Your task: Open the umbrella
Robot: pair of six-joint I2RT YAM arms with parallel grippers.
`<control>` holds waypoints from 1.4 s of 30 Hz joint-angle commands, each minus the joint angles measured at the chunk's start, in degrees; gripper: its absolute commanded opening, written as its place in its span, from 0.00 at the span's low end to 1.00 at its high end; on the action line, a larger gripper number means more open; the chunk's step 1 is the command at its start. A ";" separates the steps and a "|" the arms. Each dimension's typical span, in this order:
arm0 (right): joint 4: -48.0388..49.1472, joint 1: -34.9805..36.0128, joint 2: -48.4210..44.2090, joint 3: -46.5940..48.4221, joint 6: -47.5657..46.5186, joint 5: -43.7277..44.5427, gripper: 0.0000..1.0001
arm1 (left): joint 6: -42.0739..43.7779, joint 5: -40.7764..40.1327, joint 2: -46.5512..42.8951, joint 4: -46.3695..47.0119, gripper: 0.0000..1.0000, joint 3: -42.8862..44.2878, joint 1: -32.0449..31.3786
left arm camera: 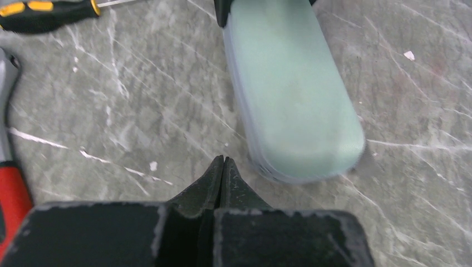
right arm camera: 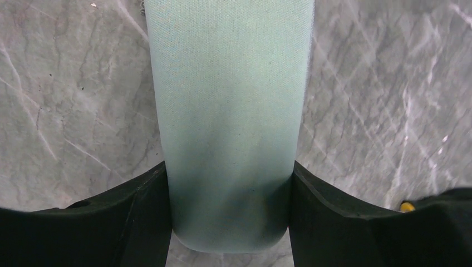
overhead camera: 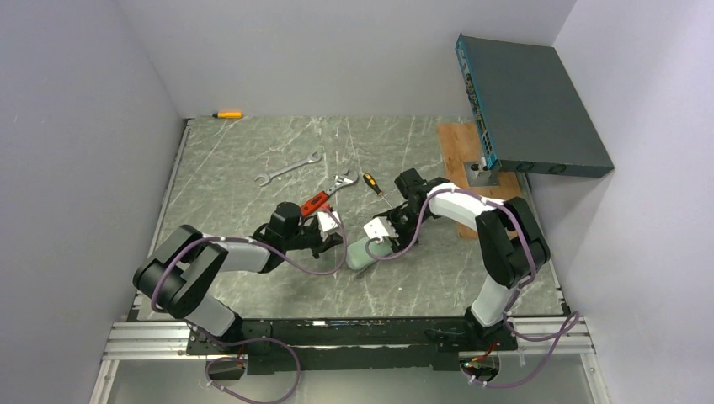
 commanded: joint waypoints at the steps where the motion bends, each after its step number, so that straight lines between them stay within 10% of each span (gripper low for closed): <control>1: 1.05 4.23 1.49 -2.87 -7.91 4.29 0.11 | 2.45 2.29 1.72 5.06 0.00 3.08 -0.86; 8: 6.79 4.81 -0.90 -2.32 -3.08 1.56 0.15 | 0.95 1.35 -0.76 5.18 0.03 0.63 -1.24; 11: 7.28 3.53 -2.04 -4.70 -6.22 3.34 0.15 | 1.37 2.43 -4.99 1.37 0.49 -1.19 -0.37; 16: 4.36 1.23 -3.55 -6.63 -10.93 3.66 0.13 | 7.70 8.51 -12.36 -6.22 0.69 -4.26 0.91; 42: 2.61 1.12 -3.53 -6.03 -22.14 -0.37 0.13 | 23.46 17.94 -0.74 -14.51 0.42 3.35 -2.66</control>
